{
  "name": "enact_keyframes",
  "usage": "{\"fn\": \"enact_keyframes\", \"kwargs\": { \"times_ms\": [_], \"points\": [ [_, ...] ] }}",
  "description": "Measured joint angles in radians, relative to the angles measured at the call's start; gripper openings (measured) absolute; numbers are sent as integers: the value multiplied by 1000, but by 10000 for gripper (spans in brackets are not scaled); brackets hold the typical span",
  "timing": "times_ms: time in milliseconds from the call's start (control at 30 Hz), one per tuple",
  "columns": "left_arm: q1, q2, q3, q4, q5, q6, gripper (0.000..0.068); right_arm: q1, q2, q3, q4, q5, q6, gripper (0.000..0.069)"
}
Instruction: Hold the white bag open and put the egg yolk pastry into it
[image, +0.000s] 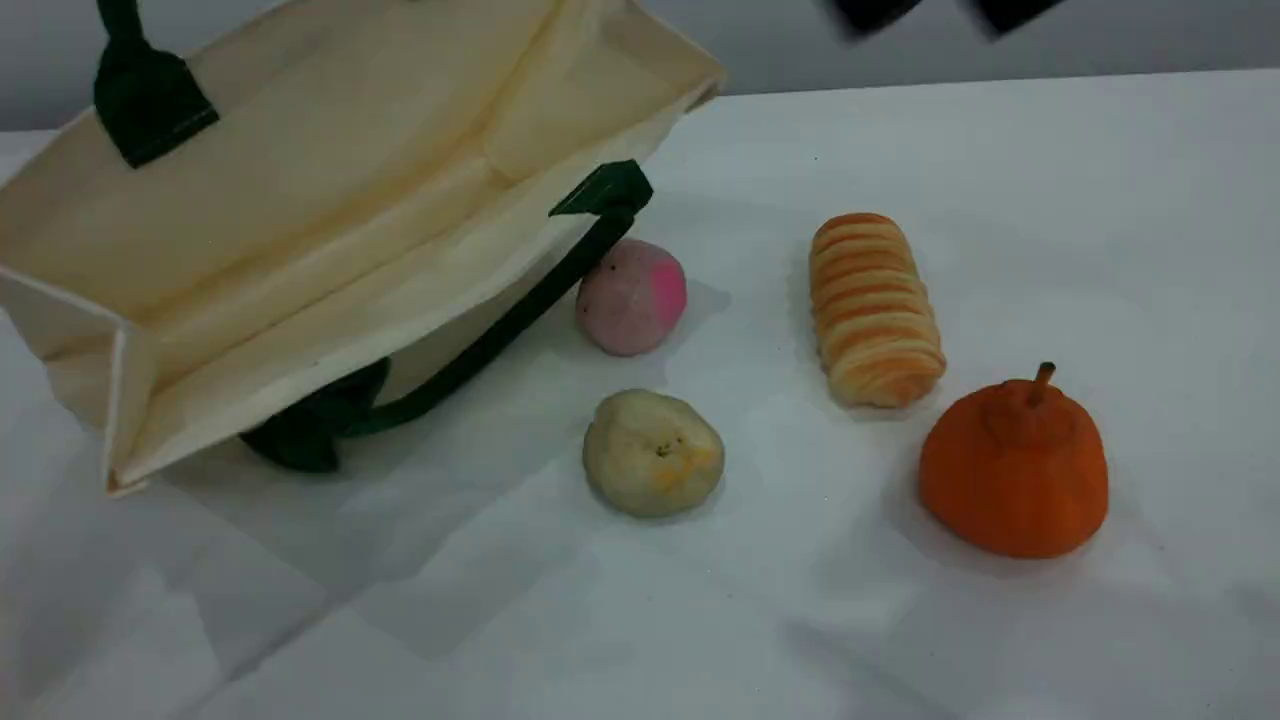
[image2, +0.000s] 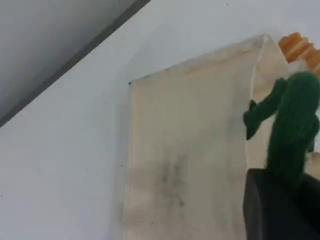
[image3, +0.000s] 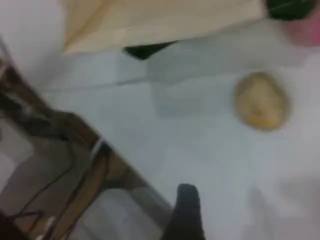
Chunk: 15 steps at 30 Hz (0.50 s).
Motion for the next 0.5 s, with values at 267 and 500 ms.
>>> {"fn": "enact_keyframes", "kwargs": {
  "times_ms": [267, 500],
  "points": [
    [0, 0, -1, -7, -1, 0, 90, 193, 115, 36, 31, -194, -25, 575],
    [0, 0, -1, -15, -1, 0, 90, 303, 287, 36, 31, -379, -68, 575]
  ]
}}
